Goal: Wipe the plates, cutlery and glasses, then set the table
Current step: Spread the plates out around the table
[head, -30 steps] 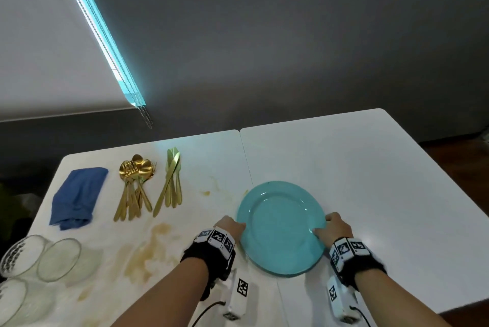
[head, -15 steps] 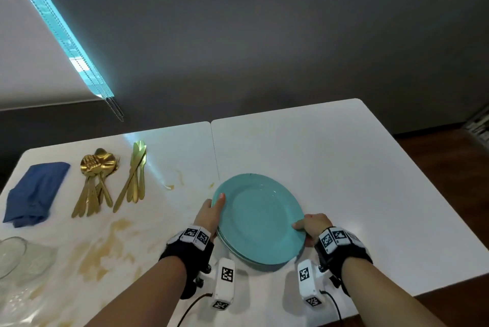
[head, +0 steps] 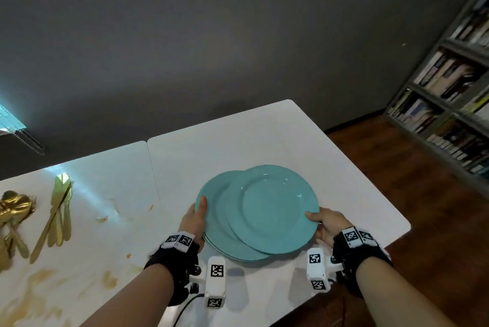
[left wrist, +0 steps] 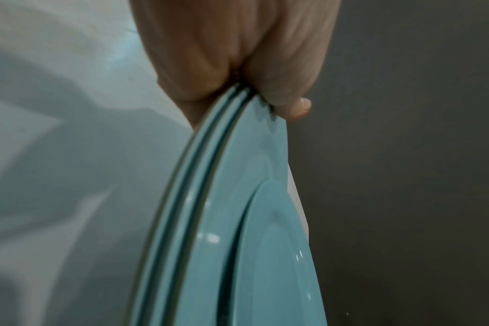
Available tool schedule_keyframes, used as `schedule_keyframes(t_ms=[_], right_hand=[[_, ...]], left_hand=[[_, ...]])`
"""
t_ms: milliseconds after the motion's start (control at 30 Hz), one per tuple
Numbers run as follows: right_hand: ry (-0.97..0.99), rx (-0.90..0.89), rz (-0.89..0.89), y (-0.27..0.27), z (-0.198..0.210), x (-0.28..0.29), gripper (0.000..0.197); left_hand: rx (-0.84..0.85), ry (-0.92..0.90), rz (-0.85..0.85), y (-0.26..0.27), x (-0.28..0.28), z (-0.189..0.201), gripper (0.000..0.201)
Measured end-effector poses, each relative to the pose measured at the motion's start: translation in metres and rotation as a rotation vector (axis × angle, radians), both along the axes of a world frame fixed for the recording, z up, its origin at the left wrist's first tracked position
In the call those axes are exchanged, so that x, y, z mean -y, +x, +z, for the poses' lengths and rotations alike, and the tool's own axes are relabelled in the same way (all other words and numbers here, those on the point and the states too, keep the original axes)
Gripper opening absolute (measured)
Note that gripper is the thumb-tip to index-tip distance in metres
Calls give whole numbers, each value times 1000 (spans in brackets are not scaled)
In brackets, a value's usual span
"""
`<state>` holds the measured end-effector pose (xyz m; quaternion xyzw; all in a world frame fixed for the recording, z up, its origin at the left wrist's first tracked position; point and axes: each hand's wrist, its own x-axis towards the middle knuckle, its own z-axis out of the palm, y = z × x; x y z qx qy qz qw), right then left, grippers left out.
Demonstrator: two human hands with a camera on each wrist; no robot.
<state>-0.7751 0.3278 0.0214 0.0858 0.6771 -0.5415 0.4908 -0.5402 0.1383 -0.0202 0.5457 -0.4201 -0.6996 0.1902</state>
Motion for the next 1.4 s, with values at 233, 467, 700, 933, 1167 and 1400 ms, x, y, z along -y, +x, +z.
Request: schedule_keyframes(t_ms=[233,467,700,933,1167,1400], right_hand=[[5,2,-341,-36,-5,-58,39],[52,-9,-484,-49,-24,-83,39],[266,-80,-359,-54,-37,-81,35],[520,-272,-204,-63,-44,-85,28],[605,-621,-24,-43,-9,-58,45],[220,-488,325,32,-17,7,41]], left_hand=[[111,-126,118,-6,14,-2,56],[136,-137,186,-2,24,-3,60],[37,-96,223,-3,14,0,51],[-30,-70,217,0,6,-3,48],[-85,-27,156,8,-10,-4,54],[-128,37,26,13,-34,10,70]])
